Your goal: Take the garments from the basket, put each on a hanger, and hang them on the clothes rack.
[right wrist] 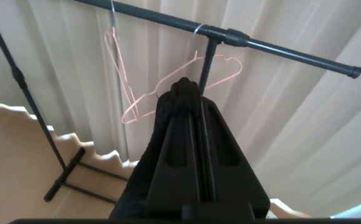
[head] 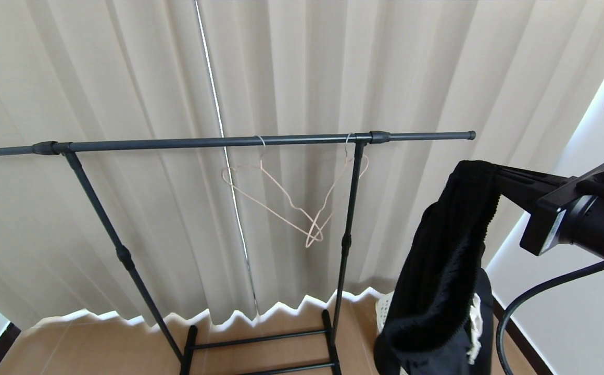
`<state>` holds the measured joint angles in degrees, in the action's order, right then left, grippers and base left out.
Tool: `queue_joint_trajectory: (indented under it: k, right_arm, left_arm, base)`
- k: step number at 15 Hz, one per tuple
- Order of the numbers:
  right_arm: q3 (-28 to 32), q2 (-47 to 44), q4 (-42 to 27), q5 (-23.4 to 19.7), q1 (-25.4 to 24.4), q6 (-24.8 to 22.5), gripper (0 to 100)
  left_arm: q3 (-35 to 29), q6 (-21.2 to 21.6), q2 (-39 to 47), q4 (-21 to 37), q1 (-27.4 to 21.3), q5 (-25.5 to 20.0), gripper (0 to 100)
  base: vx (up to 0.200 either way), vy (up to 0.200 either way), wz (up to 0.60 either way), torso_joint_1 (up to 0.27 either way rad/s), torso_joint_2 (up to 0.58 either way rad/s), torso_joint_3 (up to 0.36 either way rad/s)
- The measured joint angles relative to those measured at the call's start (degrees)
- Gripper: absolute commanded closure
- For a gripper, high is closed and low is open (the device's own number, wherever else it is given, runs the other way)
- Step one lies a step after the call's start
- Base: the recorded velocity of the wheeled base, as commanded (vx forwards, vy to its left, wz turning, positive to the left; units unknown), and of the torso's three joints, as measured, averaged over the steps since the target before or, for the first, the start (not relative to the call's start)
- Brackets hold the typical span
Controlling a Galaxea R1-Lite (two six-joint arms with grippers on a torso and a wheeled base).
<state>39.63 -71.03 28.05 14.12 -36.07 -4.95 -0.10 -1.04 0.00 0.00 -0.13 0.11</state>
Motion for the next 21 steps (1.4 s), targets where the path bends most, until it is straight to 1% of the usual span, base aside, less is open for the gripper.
queue_joint_trajectory:
  k: [2,3,7,12,13,15,17,18,19,20,21]
  right_arm:
    - [-0.2,0.0,0.1,-0.1,0.0,0.0,100]
    - [-0.2,0.0,0.1,0.0,0.1,0.0,100]
    - [-0.7,0.1,0.2,0.0,1.3,0.0,100]
    - [-0.9,0.2,0.3,0.0,1.4,-0.1,100]
    - [-0.9,0.2,0.3,0.0,1.4,-0.7,100]
    - [-1.9,0.2,0.3,0.2,1.4,-5.1,100]
    - [-2.7,0.1,0.0,0.9,1.3,-9.7,100]
    - [-2.6,-0.1,-1.0,2.4,1.0,-11.1,100]
    - [-2.1,-0.5,-1.8,3.6,0.2,-12.1,100]
    - [-1.7,-1.2,-2.8,5.2,-0.8,-12.7,100]
    - [-1.4,-2.1,-3.3,5.8,-1.5,-12.9,100]
  left_arm:
    - [0.0,0.0,0.0,0.0,-0.1,0.0,0]
    - [0.0,0.0,0.0,0.0,0.0,0.0,0]
    - [0.0,0.0,0.0,0.0,0.0,0.1,0]
    - [0.0,0.0,0.0,0.0,0.0,0.1,0]
    - [0.0,0.1,0.0,0.0,0.0,0.0,0]
    - [0.0,0.3,0.0,0.0,0.0,-0.1,0]
    - [0.0,2.5,0.0,0.4,0.0,-0.8,0]
    - [-0.1,5.8,0.3,0.8,0.0,-1.1,0]
    - [-0.3,7.5,1.0,1.1,0.0,-1.5,0]
    - [-0.6,8.3,2.6,1.3,0.1,-2.1,0]
    - [-1.4,8.5,5.2,1.4,0.1,-3.1,0]
  base:
    - [0.0,0.0,0.0,0.0,0.0,0.0]
    - [0.0,0.0,0.6,-0.002,0.0,0.007]
    - [0.0,0.0,0.0,0.0,0.0,0.0]
    - [0.0,0.0,0.0,0.0,0.0,0.0]
    - [0.0,0.0,0.0,0.0,0.0,0.0]
    - [0.0,0.0,0.0,0.0,0.0,0.0]
    - [0.0,0.0,0.0,0.0,0.0,0.0]
    - [0.0,0.0,0.0,0.0,0.0,0.0]
    - [0.0,0.0,0.0,0.0,0.0,0.0]
    - [0.0,0.0,0.0,0.0,0.0,0.0]
    - [0.0,0.0,0.0,0.0,0.0,0.0]
